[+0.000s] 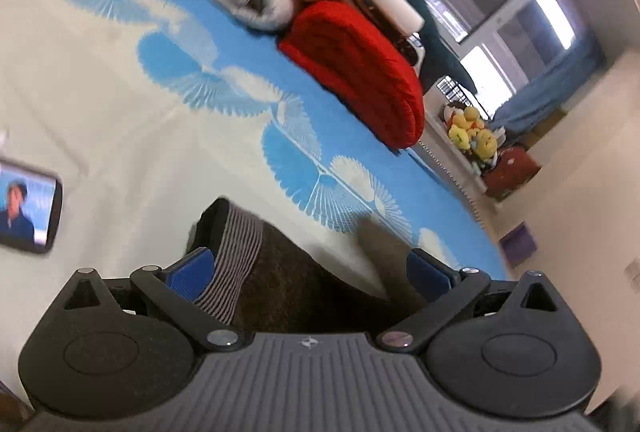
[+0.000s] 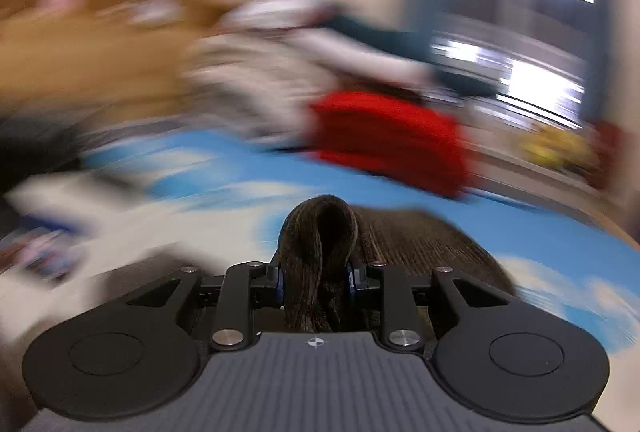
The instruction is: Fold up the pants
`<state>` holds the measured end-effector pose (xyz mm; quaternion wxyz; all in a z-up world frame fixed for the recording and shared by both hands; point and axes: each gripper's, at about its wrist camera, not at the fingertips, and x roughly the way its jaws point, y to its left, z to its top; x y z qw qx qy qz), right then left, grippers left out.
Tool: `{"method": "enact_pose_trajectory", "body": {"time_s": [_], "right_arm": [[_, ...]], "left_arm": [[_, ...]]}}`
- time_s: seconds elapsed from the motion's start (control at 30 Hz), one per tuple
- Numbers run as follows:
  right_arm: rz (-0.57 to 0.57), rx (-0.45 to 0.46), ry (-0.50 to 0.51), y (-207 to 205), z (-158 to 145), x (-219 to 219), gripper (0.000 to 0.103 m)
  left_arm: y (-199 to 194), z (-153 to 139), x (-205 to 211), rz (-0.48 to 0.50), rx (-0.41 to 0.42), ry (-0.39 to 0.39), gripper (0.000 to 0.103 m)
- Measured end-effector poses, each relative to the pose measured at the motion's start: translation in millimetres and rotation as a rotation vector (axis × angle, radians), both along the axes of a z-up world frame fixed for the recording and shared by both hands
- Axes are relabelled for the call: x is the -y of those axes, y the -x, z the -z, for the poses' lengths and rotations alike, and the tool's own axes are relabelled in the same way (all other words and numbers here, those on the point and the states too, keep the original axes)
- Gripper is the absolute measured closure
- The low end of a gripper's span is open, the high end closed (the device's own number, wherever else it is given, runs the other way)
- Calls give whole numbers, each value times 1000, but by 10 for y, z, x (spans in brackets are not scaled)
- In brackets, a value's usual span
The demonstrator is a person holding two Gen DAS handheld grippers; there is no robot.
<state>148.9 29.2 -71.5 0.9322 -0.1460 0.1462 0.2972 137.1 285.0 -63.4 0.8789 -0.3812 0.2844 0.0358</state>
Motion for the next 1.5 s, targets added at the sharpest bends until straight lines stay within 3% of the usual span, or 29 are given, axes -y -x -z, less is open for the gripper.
{"method": "enact_pose_trajectory", "body": {"time_s": [0.1,0.2,0.3,0.37,0.5,0.6,0.73,0.83,0.9,0.93,0.97,1.0,1.03,1.1,1.23,1.33,1.37,1.4,1.47,1.5], "right_arm": [[-246,-69,125,292,392,-585,75],[-231,-105,144,369,649,-684,75],[-215,-101,110,334,562,-563,75],[-217,-96,77,382,450,-459,75],[-220,-65,45,561,294,-228,75],[-236,-45,43,612,333,-173,75],[-232,-40,44,625,334,-153,75],[-232,-53,32,607,300,-131,75],[-238,-54,36,588,308,-140,75],[-242,-56,36,590,311,-136,75],[-244,-57,38,593,315,-133,75],[-245,-57,41,602,326,-133,75],[-244,-57,46,600,336,-138,73],[-242,-64,58,600,353,-145,67],[-285,-127,16,615,265,-64,36],[-300,-131,-36,689,105,140,33],[-300,-125,-45,703,49,220,33],[-295,-118,-55,704,-1,308,31],[-281,-121,-74,638,-68,455,31],[-267,-130,-81,569,-82,498,31]], "left_arm": [[-32,131,-130,-21,-84,39,1],[-9,169,-184,7,-81,80,2],[20,83,-155,32,-27,58,2],[-16,66,-115,82,-2,86,2],[-116,110,59,125,-38,87,2],[-296,212,169,199,-101,132,6],[-516,354,304,268,-169,170,25],[-613,419,325,269,-181,180,25],[-684,478,308,247,-204,201,31],[-719,510,301,232,-219,205,46],[-759,544,294,214,-237,196,74],[-787,564,299,200,-253,176,84],[-798,574,312,203,-254,166,84],[-774,503,377,203,-226,103,84],[-602,240,354,189,-96,50,85],[-304,49,194,165,7,1,85],[-223,68,113,143,4,-33,85],[-201,158,39,124,-39,-56,85],[-321,497,-110,106,-219,-15,84],[-346,623,-150,85,-262,-5,84]]}}
